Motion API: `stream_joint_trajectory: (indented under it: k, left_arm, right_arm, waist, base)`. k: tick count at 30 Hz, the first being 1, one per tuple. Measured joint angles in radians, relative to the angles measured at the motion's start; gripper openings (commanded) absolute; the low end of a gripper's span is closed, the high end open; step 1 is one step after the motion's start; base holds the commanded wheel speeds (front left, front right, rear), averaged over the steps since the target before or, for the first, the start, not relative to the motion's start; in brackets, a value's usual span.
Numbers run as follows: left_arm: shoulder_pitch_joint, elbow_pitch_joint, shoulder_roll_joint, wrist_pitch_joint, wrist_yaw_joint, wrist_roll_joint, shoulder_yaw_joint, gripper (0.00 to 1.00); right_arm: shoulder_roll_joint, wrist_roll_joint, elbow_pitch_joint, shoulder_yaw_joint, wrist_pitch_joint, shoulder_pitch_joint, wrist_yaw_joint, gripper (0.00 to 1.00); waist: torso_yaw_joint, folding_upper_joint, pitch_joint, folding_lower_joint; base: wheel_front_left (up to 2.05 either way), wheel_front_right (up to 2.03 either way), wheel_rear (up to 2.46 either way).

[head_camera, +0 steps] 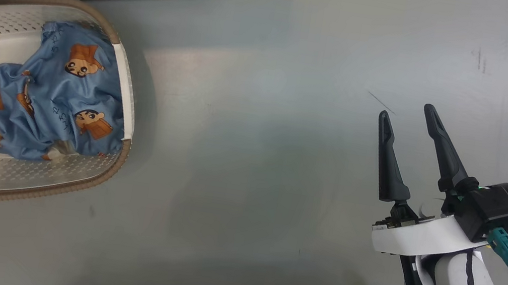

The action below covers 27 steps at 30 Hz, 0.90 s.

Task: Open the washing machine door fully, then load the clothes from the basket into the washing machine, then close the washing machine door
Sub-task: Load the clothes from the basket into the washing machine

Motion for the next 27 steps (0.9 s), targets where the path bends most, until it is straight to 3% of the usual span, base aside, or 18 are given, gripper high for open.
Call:
stream_joint_trajectory:
  k: [9, 18, 22, 27]
  left_arm:
    - [-0.088, 0.033, 0.029, 0.038, 0.0, -0.01, -0.077, 0.0]
    - [-0.22, -0.046, 0.109, -0.179, 0.0, 0.093, -0.127, 0.0]
    - [-0.25, -0.064, 0.11, -0.266, 0.0, 0.098, -0.162, 0.0]
    - [-0.247, 0.007, 0.097, -0.288, 0.0, 0.083, -0.176, 0.0]
  right_arm:
    - [0.0, 0.014, 0.008, 0.017, 0.0, -0.014, 0.0, 1.0]
    - [0.001, 0.033, 0.015, 0.036, 0.0, -0.031, 0.001, 1.0]
    - [0.001, 0.034, 0.018, 0.039, 0.0, -0.032, 0.001, 1.0]
    - [0.001, 0.035, 0.022, 0.045, 0.0, -0.034, 0.001, 1.0]
  waist:
    - [-0.013, 0.0, 0.08, 0.0]
    - [-0.028, 0.0, 0.107, 0.0]
    - [-0.033, 0.0, 0.112, -0.0001]
    - [-0.034, 0.0, 0.112, -0.0001]
  base:
    - [0.0, 0.0, 0.0]
    - [0.0, 0.0, 0.0]
    - [0.0, 0.0, 0.0]
    - [0.0, 0.0, 0.0]
